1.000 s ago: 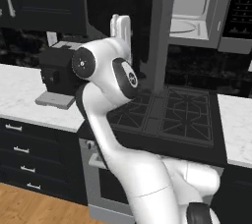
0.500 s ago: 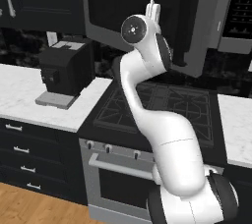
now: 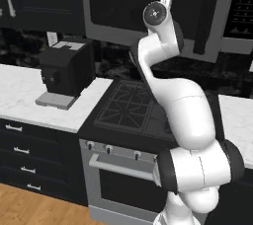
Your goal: Pick the eggplant from the sink and place it in the bowl. Then pick the bowl and place it in the microwave. Then close the microwave door and press the start button.
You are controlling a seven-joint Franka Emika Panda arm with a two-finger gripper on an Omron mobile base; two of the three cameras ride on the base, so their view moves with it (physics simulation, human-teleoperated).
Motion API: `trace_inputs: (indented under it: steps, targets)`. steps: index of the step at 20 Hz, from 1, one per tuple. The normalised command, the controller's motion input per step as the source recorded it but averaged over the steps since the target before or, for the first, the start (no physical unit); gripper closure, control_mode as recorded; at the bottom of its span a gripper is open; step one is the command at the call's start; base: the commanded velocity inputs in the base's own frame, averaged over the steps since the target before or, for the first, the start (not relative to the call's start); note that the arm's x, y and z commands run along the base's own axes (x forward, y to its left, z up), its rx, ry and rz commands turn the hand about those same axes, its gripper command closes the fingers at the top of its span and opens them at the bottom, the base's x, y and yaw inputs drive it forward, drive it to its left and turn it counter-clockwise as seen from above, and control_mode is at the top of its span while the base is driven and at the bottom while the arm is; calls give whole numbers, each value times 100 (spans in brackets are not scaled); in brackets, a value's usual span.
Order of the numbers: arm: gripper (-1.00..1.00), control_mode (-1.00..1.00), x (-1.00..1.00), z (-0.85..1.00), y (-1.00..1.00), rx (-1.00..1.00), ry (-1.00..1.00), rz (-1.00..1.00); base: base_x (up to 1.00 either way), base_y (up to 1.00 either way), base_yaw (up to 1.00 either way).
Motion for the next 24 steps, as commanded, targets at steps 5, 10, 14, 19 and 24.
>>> trace_inputs:
  steps: [5, 10, 14, 19, 24]
  targets:
    - [-100, -100, 70, 0, -42, 9, 8, 0, 0, 0, 0]
    - [-100, -100, 77, -7, -42, 4, 0, 0, 0, 0, 0]
    - [-100, -100, 87, -31, -22, 0, 0, 0, 0, 0, 0]
    - [-100, -100, -46, -3, 10, 0, -1, 0, 0, 0, 0]
    - [-100, -100, -100, 1, 18, -2, 1, 0, 0, 0, 0]
